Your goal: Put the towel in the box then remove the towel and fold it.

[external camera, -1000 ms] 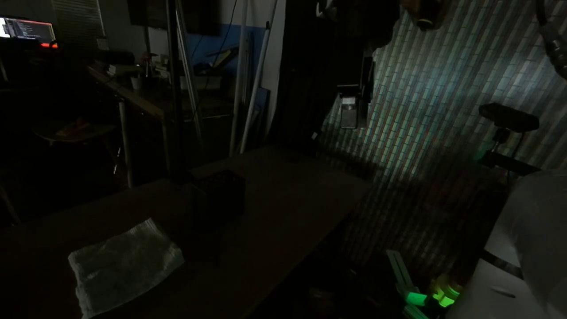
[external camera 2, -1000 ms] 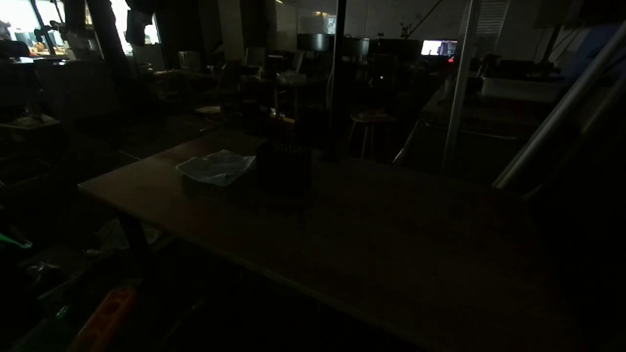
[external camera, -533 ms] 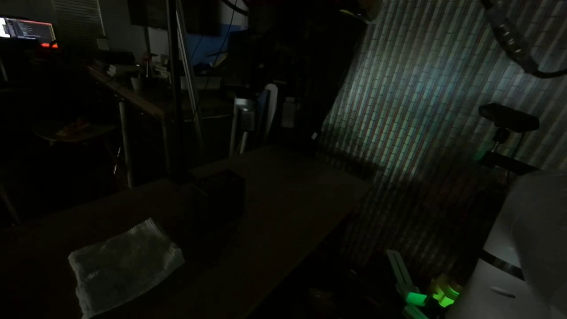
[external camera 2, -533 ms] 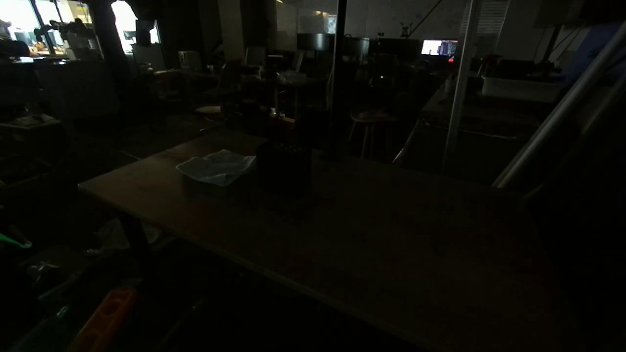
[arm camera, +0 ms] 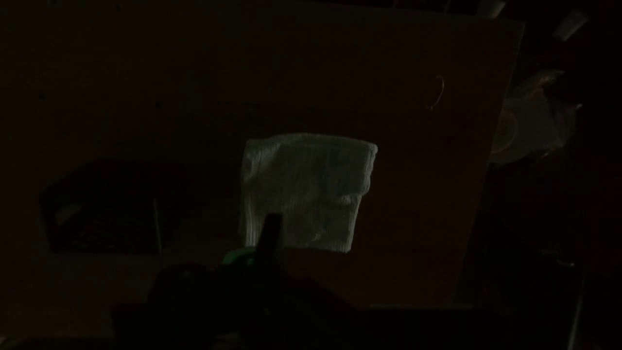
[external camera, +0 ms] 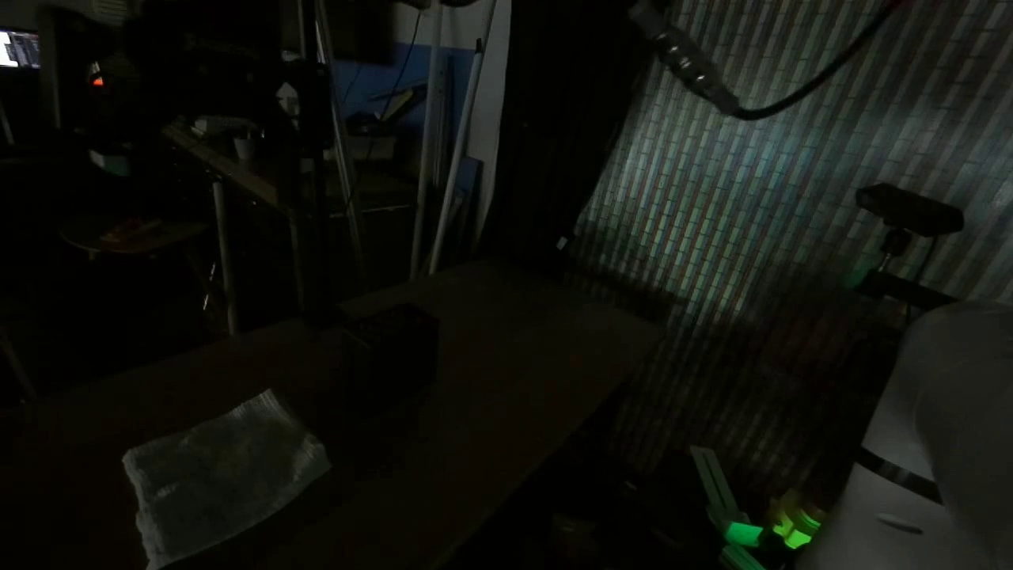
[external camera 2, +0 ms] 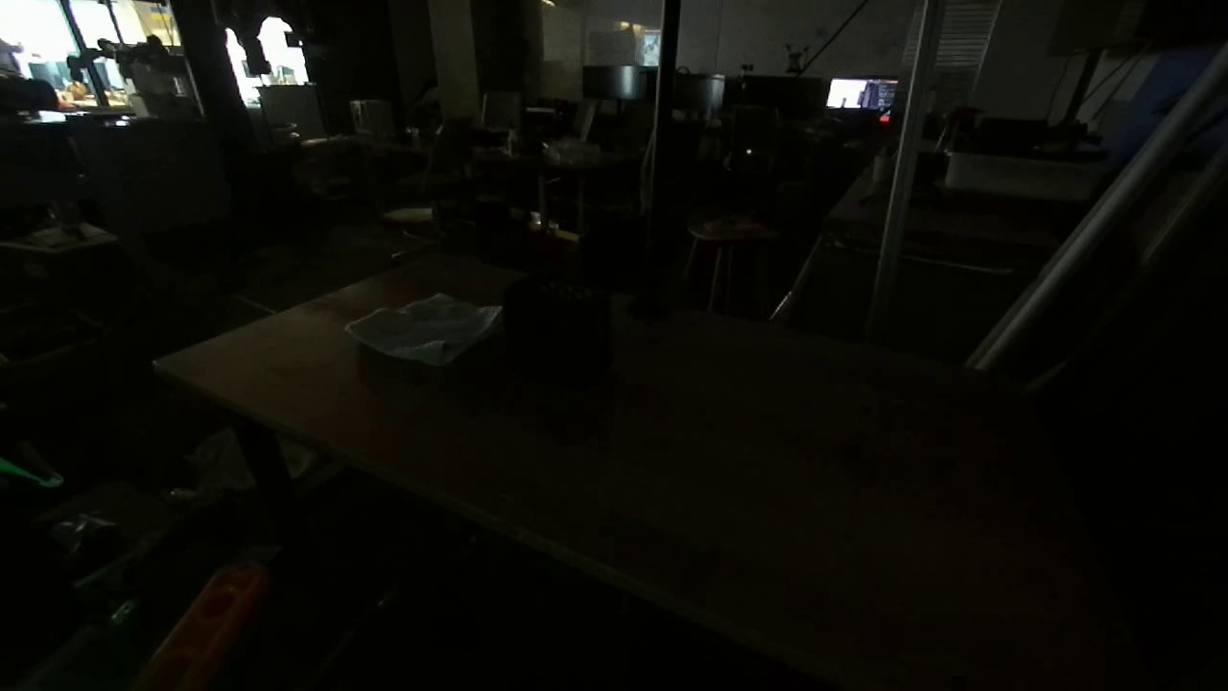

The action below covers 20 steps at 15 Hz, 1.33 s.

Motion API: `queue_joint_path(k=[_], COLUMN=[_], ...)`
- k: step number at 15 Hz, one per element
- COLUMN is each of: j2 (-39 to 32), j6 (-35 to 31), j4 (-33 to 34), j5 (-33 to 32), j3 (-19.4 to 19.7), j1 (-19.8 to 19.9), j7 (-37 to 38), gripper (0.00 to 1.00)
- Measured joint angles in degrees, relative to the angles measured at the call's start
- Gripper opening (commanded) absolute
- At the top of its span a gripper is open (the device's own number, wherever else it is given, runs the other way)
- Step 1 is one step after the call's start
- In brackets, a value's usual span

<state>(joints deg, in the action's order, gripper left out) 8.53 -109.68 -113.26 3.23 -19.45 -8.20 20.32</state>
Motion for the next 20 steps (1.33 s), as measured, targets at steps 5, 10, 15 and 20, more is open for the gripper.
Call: queue_joint_path(k=[5, 10, 15, 20], j2=[-13.3, -23.4, -31.1, -36.5], j6=[-0.5, -2.7, -8.0, -13.2], j4=[11.8, 18.7, 21.9, 21.9], j5=[-11.3, -14.1, -14.1, -14.0], j3=[0.4, 3.3, 5.6, 6.1], j1=[-2.1, -4.2, -5.2, -5.4], j7=[0.1, -5.0, -11.8, -17.1], gripper=[1.00, 1.00, 1.00, 1.00])
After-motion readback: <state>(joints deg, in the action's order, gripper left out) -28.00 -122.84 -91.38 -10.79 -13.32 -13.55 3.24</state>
